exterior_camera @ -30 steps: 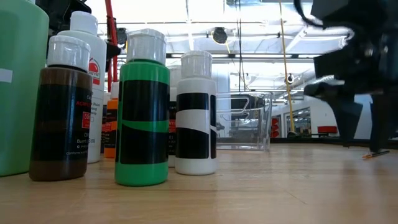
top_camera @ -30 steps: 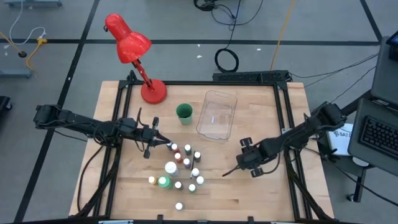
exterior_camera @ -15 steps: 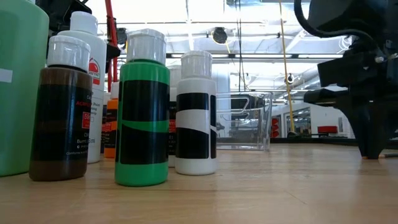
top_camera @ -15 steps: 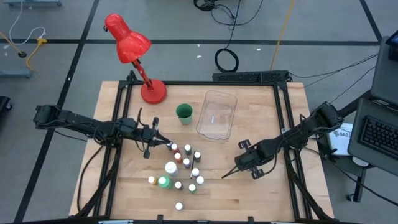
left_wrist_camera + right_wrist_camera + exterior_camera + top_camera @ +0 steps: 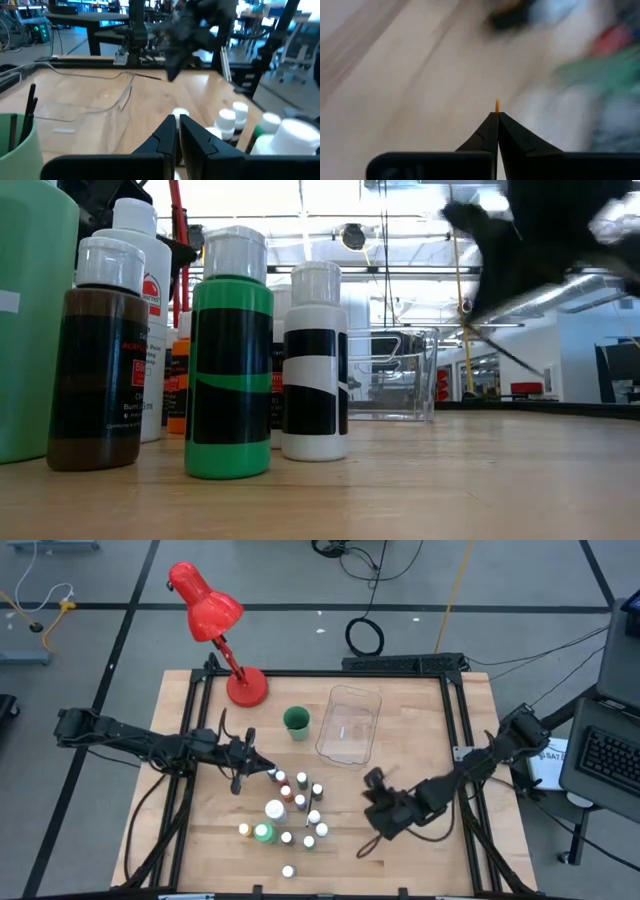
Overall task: Pick & Place Paint Supplies
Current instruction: Put the black paint brush into the green cup
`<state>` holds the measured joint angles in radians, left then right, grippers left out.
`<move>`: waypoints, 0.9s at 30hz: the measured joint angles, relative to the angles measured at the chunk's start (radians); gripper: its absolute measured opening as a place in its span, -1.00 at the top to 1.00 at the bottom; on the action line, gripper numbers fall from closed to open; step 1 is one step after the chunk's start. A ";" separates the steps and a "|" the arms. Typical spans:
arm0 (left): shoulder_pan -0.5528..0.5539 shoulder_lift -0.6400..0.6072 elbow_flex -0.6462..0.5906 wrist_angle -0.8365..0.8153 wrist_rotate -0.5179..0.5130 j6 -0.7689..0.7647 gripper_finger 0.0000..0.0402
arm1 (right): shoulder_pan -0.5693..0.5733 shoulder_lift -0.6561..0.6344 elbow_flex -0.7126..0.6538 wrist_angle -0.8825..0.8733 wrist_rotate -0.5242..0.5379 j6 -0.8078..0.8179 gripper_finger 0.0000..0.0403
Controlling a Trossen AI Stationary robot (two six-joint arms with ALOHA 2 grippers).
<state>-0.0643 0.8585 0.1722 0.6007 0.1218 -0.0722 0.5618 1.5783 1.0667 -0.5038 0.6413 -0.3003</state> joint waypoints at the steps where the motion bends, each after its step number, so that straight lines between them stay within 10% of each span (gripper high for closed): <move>1: 0.000 0.000 0.000 0.012 0.001 -0.025 0.88 | 0.013 -0.001 0.017 0.059 0.039 -0.089 1.00; 8: -0.033 0.039 0.000 0.113 0.040 -0.020 0.88 | 0.043 -0.001 0.037 0.522 0.099 -0.738 1.00; 17: -0.101 0.317 0.174 0.164 -0.018 -0.044 0.88 | -0.028 0.113 0.038 0.725 0.066 -1.120 1.00; 27: -0.027 0.573 0.407 0.144 0.052 -0.133 0.88 | 0.006 0.382 0.037 1.077 0.401 -1.543 1.00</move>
<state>-0.0917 1.4314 0.5791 0.7452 0.1743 -0.2055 0.5675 1.9601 1.1034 0.5729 1.0424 -1.8429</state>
